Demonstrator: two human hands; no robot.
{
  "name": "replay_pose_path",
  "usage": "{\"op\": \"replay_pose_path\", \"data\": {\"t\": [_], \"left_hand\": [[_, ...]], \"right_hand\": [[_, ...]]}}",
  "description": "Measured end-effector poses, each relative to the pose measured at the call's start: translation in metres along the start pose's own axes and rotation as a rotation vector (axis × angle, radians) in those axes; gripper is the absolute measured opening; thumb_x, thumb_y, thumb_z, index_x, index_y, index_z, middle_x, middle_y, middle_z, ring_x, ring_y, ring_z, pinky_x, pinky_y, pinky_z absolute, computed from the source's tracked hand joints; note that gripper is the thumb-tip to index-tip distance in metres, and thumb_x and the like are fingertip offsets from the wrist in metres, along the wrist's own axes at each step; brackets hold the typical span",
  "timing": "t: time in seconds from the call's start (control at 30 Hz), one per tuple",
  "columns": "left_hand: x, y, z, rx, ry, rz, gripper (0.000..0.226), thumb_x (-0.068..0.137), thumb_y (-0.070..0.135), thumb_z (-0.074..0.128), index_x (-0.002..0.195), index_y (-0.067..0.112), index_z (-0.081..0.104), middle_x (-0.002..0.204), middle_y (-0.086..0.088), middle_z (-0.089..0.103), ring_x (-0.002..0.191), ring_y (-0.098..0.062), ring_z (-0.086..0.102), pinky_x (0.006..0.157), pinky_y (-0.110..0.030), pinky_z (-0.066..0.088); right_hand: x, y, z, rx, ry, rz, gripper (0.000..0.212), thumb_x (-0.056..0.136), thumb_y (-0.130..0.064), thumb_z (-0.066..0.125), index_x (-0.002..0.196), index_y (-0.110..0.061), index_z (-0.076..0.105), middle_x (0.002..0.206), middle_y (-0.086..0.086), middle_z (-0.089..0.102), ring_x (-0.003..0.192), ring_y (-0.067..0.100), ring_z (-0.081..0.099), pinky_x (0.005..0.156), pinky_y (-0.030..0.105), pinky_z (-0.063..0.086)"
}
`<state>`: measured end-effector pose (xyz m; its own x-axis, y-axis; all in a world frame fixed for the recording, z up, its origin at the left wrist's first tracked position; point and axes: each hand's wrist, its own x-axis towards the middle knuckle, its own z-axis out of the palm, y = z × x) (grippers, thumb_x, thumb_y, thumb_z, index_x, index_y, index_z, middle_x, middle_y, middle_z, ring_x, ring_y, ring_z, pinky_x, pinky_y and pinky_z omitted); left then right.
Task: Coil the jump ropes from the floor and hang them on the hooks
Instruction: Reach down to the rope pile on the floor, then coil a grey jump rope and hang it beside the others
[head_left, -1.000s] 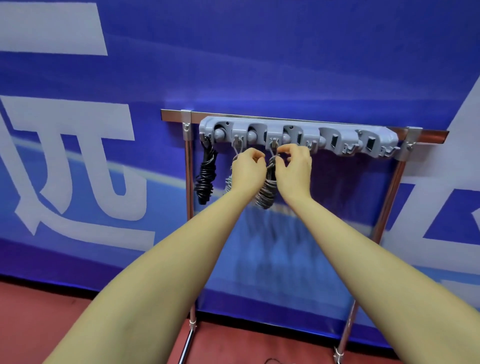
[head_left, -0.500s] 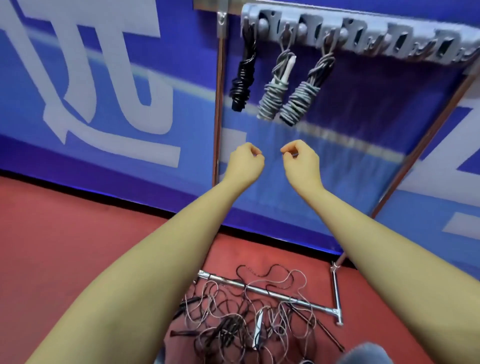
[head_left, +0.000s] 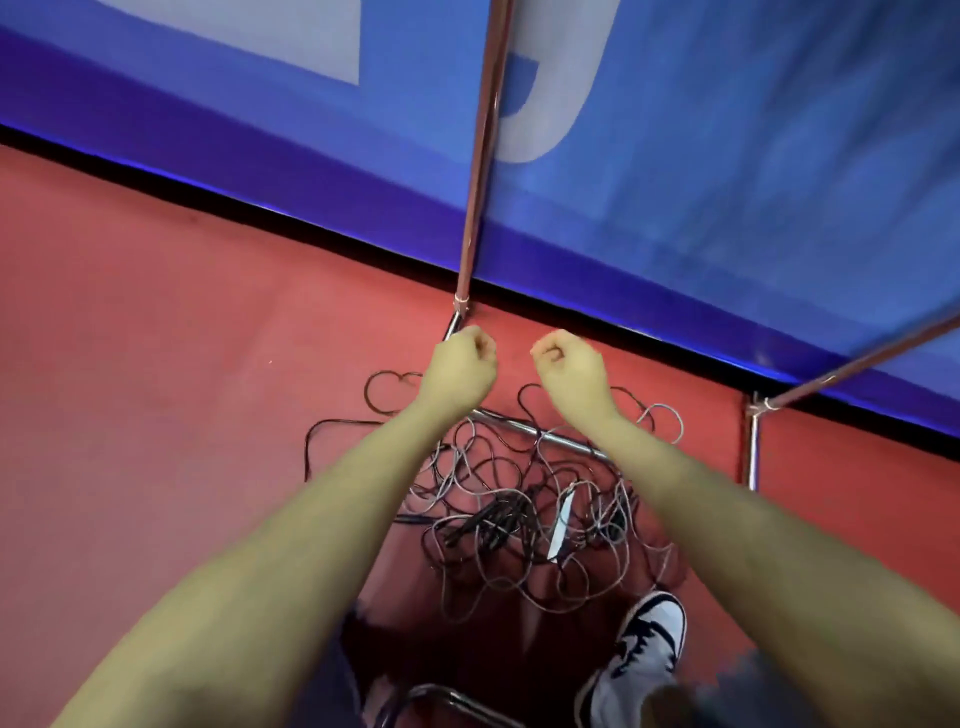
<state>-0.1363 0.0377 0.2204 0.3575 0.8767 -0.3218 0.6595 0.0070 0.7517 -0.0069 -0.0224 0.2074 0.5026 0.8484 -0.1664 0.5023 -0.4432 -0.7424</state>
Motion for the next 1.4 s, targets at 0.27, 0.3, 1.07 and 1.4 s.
{"op": "replay_pose_path", "data": {"t": [0.27,0.3,1.07,1.4], "left_hand": [[0.036,-0.146,0.069,0.203,-0.165,-0.064,0.024,0.082,0.001,0.046,0.098,0.006,0.063,0.099,-0.011,0.065,0.091,-0.032,0.06,0.08,-0.04,0.05],[0.04,-0.16,0.078,0.226,-0.184,-0.057,0.027,0.081,-0.002,0.045,0.099,0.005,0.064,0.103,-0.012,0.064,0.096,-0.032,0.059,0.083,-0.042,0.05],[-0.044,0.071,-0.067,0.155,0.079,0.497,0.013,0.089,0.014,0.062,0.093,0.005,0.071,0.092,-0.01,0.07,0.088,-0.027,0.062,0.079,-0.032,0.042],[-0.184,0.259,-0.154,-0.079,0.355,0.709,0.013,0.09,0.013,0.06,0.086,0.006,0.069,0.069,0.002,0.059,0.069,-0.017,0.056,0.059,-0.02,0.035]], "right_hand": [[0.005,0.113,0.151,-0.299,-0.43,0.138,0.015,0.08,-0.023,0.064,0.089,-0.016,0.075,0.097,0.007,0.067,0.1,0.03,0.06,0.086,0.032,0.047],[0.004,0.123,0.165,-0.374,-0.488,0.175,0.022,0.082,-0.031,0.065,0.097,-0.017,0.074,0.109,0.01,0.062,0.109,0.031,0.054,0.093,0.032,0.043],[-0.033,-0.066,-0.049,0.059,0.148,-0.208,0.007,0.086,-0.016,0.062,0.082,-0.014,0.066,0.068,-0.002,0.058,0.07,0.022,0.054,0.069,0.04,0.047],[-0.122,-0.192,-0.217,0.237,0.247,-0.389,0.017,0.093,-0.017,0.056,0.08,-0.008,0.064,0.091,0.011,0.062,0.09,0.024,0.054,0.08,0.032,0.04]]}}
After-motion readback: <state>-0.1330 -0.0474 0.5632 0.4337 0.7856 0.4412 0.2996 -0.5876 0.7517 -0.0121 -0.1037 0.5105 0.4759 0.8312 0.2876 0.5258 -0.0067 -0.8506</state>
